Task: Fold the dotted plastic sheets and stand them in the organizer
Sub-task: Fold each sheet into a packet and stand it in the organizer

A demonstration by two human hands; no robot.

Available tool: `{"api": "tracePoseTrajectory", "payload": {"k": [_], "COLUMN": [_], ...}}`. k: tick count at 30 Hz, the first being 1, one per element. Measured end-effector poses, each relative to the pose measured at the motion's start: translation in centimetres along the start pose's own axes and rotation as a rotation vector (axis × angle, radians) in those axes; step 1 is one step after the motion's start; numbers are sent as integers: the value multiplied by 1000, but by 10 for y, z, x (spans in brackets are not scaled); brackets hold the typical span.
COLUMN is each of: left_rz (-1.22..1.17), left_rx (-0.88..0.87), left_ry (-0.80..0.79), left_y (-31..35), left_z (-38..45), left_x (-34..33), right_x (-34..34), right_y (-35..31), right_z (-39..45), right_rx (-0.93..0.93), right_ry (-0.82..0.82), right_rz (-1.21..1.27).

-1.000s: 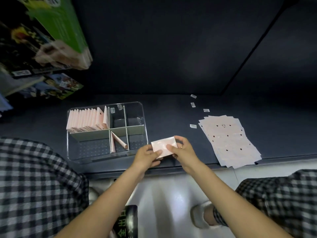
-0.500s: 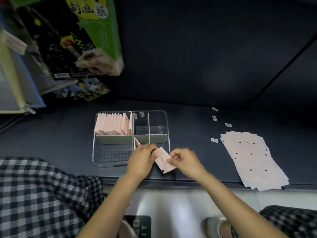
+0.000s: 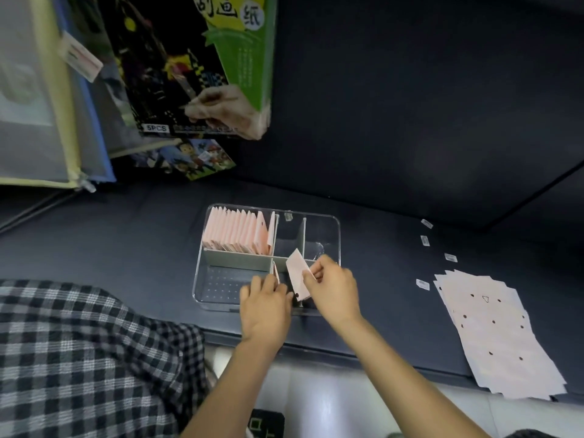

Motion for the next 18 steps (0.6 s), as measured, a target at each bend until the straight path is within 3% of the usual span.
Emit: {"api": "tracePoseTrajectory", "payload": {"k": [8, 18], "left_rz": [-215, -577], "left_rx": [-16, 35], "left_ry": [74, 176], "left_y": [-8, -20], "left_z": [-8, -15], "left_x": [6, 14], "right_x": [-43, -76], "right_y": [-9, -5], "right_z": [9, 12], "right_rx": [-118, -271], "right_ry": [-186, -384], "right_rz": [-149, 141]}}
Point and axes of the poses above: each hand's wrist, its own z-axis towards the middle knuckle, its own x-axis out of the back of the hand, y = z × x, the point moved 6 cm from there along z, towards the middle knuckle, and after that the axes turned 4 degrees about -x, right-handed, at the moved point
